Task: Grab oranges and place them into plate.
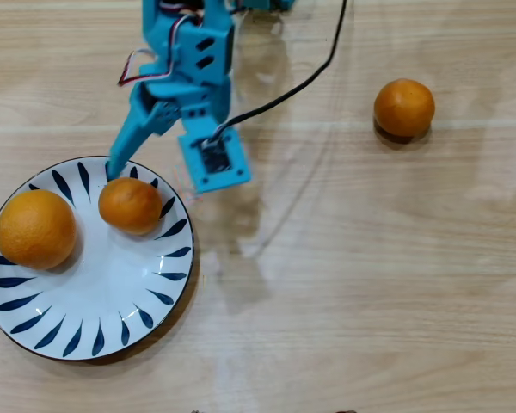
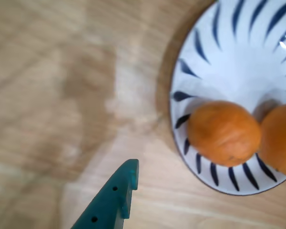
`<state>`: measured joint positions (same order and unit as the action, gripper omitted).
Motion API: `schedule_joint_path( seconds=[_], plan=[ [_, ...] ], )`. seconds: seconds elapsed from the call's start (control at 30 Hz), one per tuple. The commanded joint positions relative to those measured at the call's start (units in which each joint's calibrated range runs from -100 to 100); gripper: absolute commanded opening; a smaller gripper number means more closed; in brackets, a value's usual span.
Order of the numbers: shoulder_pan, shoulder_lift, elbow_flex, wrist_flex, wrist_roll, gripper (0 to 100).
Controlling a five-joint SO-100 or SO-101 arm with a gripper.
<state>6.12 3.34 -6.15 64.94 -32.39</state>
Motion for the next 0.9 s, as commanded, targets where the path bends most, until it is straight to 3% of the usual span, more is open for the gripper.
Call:
schedule_joint_path(
  seconds=[0.0,0.27,0.53,0.7,0.87],
  plan=[
    [-7.25,-7.65,-5.12,9.27,-0.9,38],
    [-20.56,-10.36,-11.91,25.43,-9.84,22],
    [-30.72,-14.08,-13.45,32.31,-16.64,26],
    [-35.39,-14.42,-5.75,29.9,-19.93,26],
    [-37.98,-15.52,9.19,12.54,-20.51,26]
  ],
)
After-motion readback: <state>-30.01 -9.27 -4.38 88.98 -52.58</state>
